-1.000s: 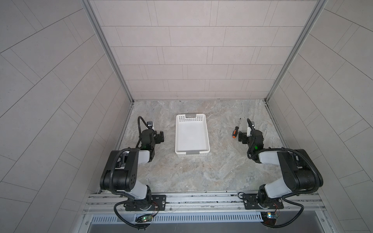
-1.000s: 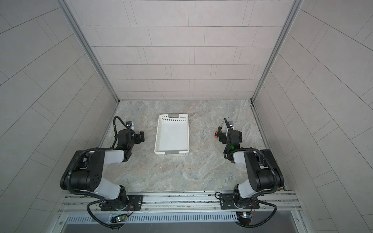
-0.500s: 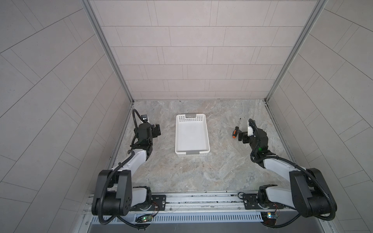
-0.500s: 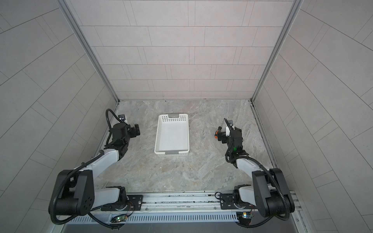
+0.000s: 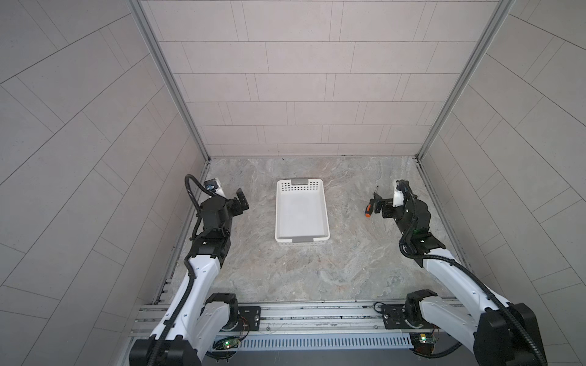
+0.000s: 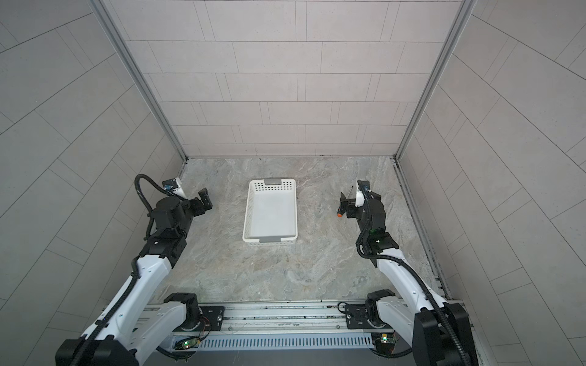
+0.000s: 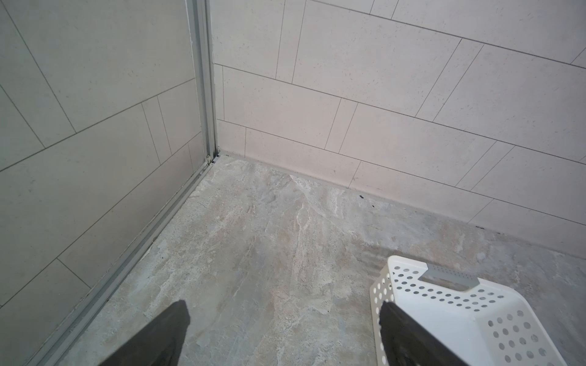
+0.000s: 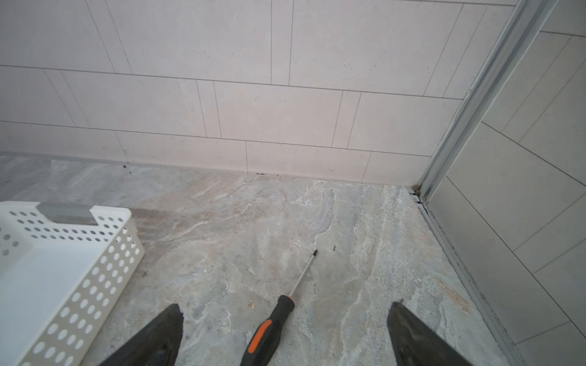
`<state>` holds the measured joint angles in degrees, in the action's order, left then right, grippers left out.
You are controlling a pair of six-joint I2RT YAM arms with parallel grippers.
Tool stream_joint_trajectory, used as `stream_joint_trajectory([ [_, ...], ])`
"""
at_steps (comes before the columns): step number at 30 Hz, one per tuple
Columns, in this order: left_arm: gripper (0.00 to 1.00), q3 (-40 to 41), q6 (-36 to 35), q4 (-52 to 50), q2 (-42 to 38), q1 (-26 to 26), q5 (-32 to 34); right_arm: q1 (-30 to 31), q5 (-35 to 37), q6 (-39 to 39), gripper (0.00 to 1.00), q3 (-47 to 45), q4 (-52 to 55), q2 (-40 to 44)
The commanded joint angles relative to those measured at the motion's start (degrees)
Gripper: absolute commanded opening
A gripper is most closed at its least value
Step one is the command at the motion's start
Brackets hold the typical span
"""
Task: Put the screwdriver in the bin
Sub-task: Pick up the screwdriver from the top-right of the table.
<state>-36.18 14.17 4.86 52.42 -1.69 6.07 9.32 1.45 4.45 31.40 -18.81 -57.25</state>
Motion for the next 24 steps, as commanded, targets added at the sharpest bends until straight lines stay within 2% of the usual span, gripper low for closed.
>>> stream_joint_trajectory([
  [1,1.00,-3.5,2.6,-4.7,3.9,-0.3,-4.5,1.9,0.3,2.8,1.00,5.8,9.4,-0.1],
  [5,1.00,-5.6,0.6,-3.6,9.5,-1.4,-10.2,4.3,0.5,4.8,1.00,12.3,16.7,-3.9],
  [8,1.00,-6.5,-1.3,-3.1,11.7,-3.9,-9.1,6.5,5.5,6.4,1.00,16.3,21.7,-7.7],
  [11,1.00,-8.2,-2.6,-4.8,13.5,-6.0,-7.7,7.0,7.1,8.8,1.00,20.4,26.5,-12.3],
  [15,1.00,-10.4,-3.0,-7.3,14.8,-7.1,-7.8,9.3,14.9,14.0,1.00,27.9,36.8,-20.1],
  [24,1.00,-13.2,-3.5,-12.0,14.8,-7.7,-9.3,10.1,17.2,21.1,1.00,33.3,44.7,-30.4],
])
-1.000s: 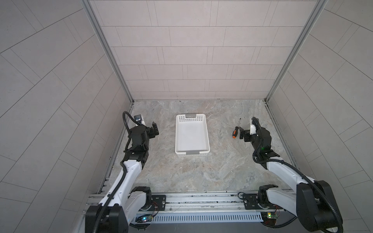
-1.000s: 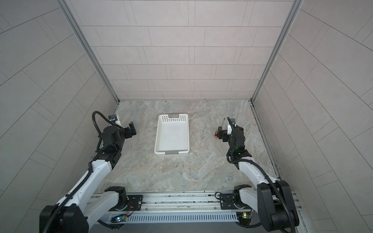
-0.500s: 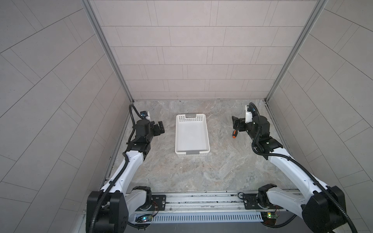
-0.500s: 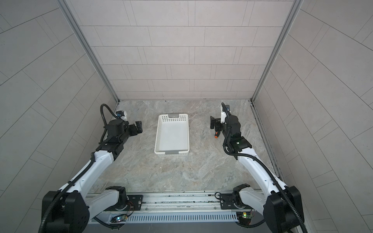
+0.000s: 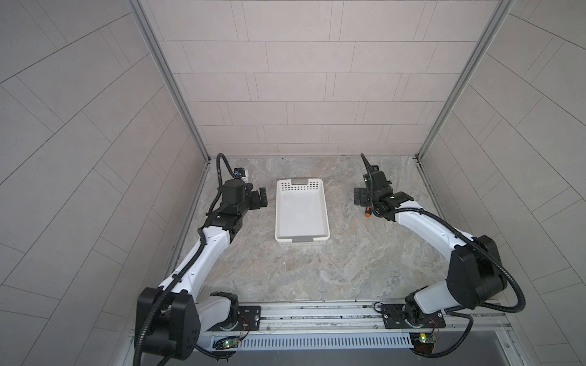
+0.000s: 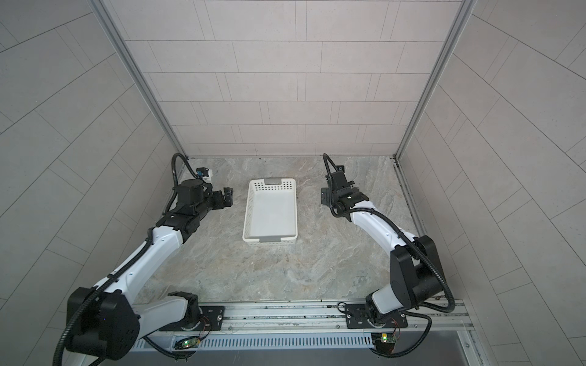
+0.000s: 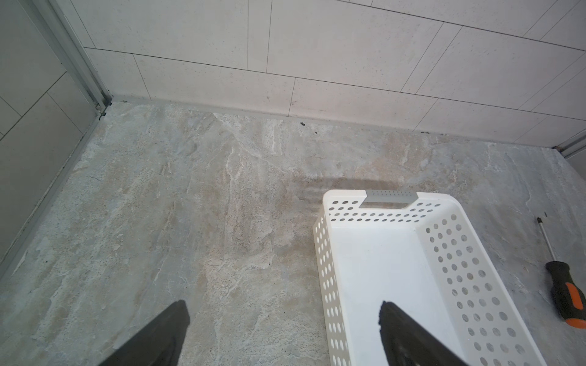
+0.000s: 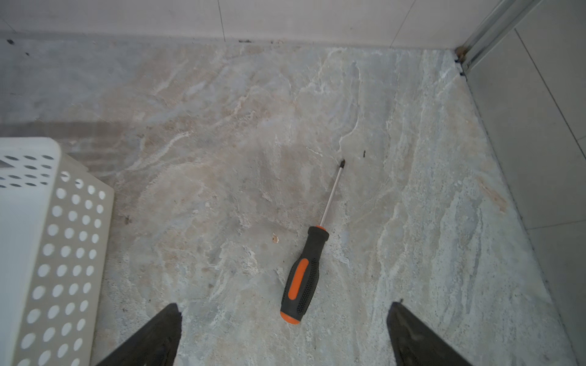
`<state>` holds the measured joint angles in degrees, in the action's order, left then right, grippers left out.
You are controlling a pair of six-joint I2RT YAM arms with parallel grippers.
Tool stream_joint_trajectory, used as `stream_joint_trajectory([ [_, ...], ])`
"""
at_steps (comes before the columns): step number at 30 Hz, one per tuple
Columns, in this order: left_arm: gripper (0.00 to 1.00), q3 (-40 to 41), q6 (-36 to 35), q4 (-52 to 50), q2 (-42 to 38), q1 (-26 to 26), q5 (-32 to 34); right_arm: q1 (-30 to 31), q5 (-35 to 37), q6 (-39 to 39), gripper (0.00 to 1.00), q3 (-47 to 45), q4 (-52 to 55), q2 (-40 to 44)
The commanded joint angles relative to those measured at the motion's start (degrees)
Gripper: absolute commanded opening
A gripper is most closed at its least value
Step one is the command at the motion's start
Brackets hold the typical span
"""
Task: Put the screwdriver in the bin
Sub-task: Pick up the screwdriver from the top-right of the table.
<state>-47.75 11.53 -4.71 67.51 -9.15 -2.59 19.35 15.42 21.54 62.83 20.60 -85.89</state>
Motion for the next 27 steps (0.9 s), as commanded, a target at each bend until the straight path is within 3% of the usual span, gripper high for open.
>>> stream_joint_trajectory([
  [1,1.00,-1.5,-1.3,-2.3,-0.3,-0.3,-0.5,0.0,3.7,4.5,1.00,2.8,6.5,-3.1],
  [6,1.00,-0.6,-2.5,-1.0,0.9,-0.3,-0.5,-1.3,4.4,6.3,0.95,3.8,7.2,-8.0],
  [19,1.00,0.1,-3.4,1.1,3.0,-0.3,-1.6,-9.7,-6.5,8.4,0.86,1.9,1.2,-16.7],
  [27,1.00,0.6,-3.4,1.5,2.7,-0.3,-1.0,-12.4,-12.5,8.9,0.72,1.0,-1.9,-19.7],
])
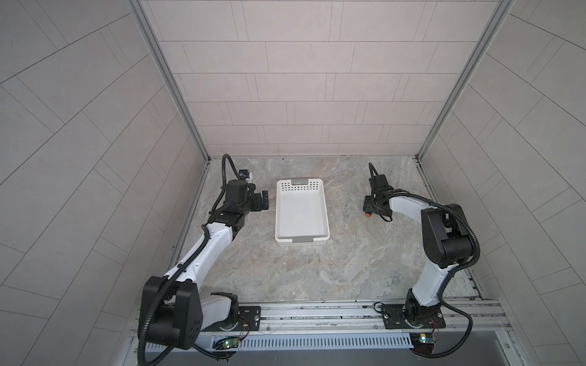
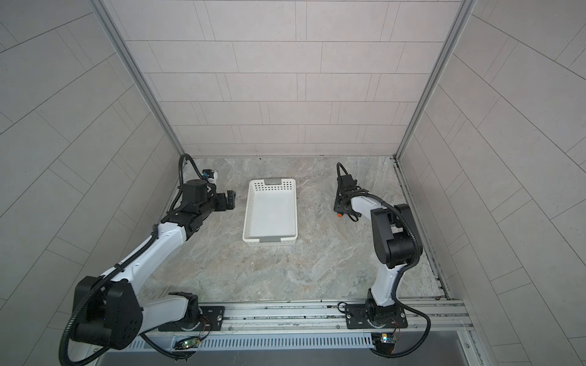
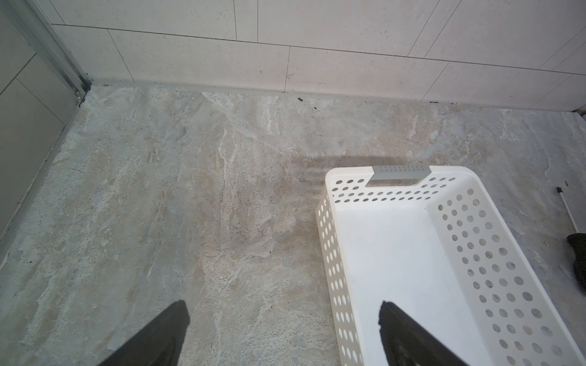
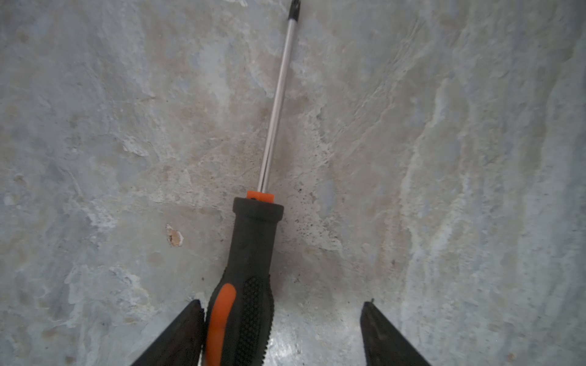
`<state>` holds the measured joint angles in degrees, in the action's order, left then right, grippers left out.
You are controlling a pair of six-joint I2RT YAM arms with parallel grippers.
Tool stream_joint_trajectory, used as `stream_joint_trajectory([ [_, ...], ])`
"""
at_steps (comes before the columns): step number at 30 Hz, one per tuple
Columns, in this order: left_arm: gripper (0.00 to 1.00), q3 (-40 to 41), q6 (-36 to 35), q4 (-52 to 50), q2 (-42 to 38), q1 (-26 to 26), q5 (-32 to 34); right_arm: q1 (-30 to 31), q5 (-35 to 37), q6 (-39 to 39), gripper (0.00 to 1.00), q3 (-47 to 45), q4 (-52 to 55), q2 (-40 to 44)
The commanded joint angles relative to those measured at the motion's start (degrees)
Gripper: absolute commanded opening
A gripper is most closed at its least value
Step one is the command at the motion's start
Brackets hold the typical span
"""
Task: Put the screwdriver in the bin
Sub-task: Pick up the screwdriver from the top-right of the table.
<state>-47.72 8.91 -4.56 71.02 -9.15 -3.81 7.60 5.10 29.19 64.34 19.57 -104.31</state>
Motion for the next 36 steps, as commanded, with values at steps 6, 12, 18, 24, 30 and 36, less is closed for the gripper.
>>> stream_joint_trajectory([
  [6,1.00,0.6,-0.7,1.3,-0.6,-0.3,0.3,-1.3,-4.1,1.3,0.53,-0.4,-1.6,-2.5],
  [12,1.00,0.6,-0.7,1.4,-0.8,-0.3,0.3,-1.5,-4.3,1.2,0.33,-0.4,-1.7,-2.7],
  [18,1.00,0.8,-0.7,1.5,-0.8,-0.3,0.6,-1.5,-4.4,1.0,0.16,-0.1,-1.2,-3.0],
  [24,1.00,1.4,-0.6,1.8,-1.5,-0.2,1.7,-1.5,-4.4,1.1,0.07,-0.6,-1.0,-1.2],
  [30,1.00,1.3,-0.5,1.8,-1.2,-0.3,1.8,-0.8,-2.6,1.2,0.04,-0.8,1.4,3.0],
  [36,1.00,1.3,-0.6,2.0,-1.2,-0.2,2.3,4.1,1.3,-0.1,0.03,2.6,8.0,8.4],
])
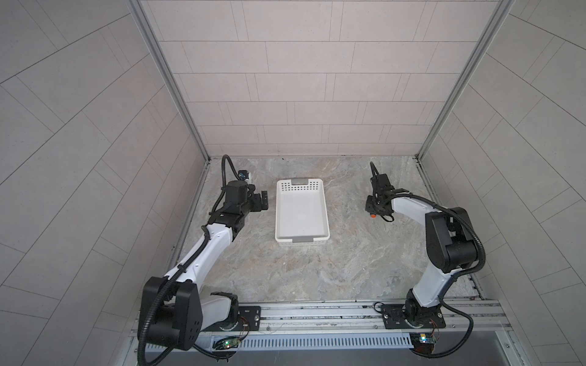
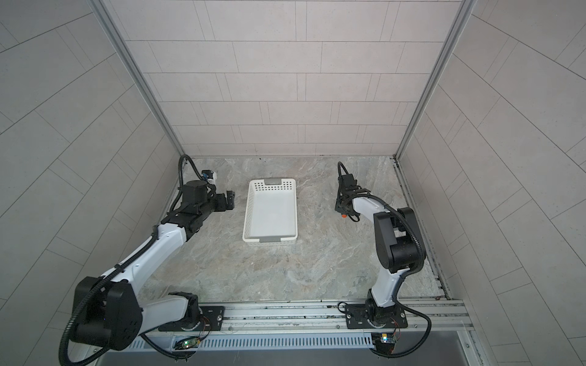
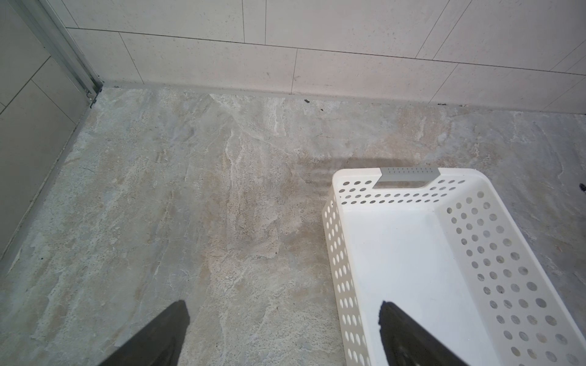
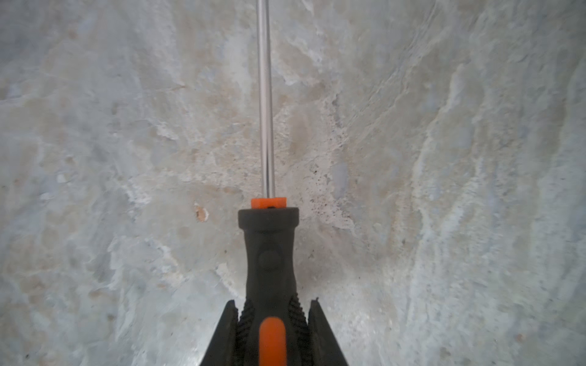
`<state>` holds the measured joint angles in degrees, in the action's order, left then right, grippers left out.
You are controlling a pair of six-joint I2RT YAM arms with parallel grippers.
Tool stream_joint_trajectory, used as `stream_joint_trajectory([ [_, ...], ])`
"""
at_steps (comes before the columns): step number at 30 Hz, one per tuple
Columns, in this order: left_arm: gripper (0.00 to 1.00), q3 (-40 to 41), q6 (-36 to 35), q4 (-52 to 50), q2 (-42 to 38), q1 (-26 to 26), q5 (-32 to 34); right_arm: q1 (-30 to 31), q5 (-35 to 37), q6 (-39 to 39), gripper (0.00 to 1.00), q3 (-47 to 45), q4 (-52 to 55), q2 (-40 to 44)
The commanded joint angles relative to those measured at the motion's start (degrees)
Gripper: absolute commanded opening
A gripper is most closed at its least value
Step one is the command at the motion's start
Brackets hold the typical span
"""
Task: Put the screwdriver in the bin
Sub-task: Pick up the screwdriver from the top-right of the table, then place the screwdriver into the bin.
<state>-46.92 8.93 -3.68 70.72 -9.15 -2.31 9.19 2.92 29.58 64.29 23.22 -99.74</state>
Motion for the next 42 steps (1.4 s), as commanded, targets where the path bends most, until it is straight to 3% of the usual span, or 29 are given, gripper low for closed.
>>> stream_joint_trajectory([
  [1,1.00,0.5,-0.6,1.2,-0.9,-0.2,0.8,4.1,4.5,-0.7,0.03,3.7,5.9,4.9],
  [6,1.00,0.5,-0.6,1.4,-0.6,-0.1,1.0,14.1,10.7,-1.8,0.03,8.9,12.4,10.2],
  [13,1.00,0.7,-0.8,1.1,-1.3,-0.2,2.2,25.1,10.2,-1.5,0.04,14.4,16.1,11.9],
  [20,1.00,1.1,-1.1,1.4,-1.6,-0.1,2.0,31.5,6.7,-2.3,0.05,17.8,15.6,6.9],
  [30,1.00,1.1,-1.1,1.8,-1.6,-0.2,1.9,37.7,6.1,-3.7,0.05,25.1,14.2,-6.6],
  [42,1.00,1.1,-1.1,1.9,-1.2,-0.2,1.4,39.0,5.0,-2.5,0.06,35.1,14.3,-20.4],
])
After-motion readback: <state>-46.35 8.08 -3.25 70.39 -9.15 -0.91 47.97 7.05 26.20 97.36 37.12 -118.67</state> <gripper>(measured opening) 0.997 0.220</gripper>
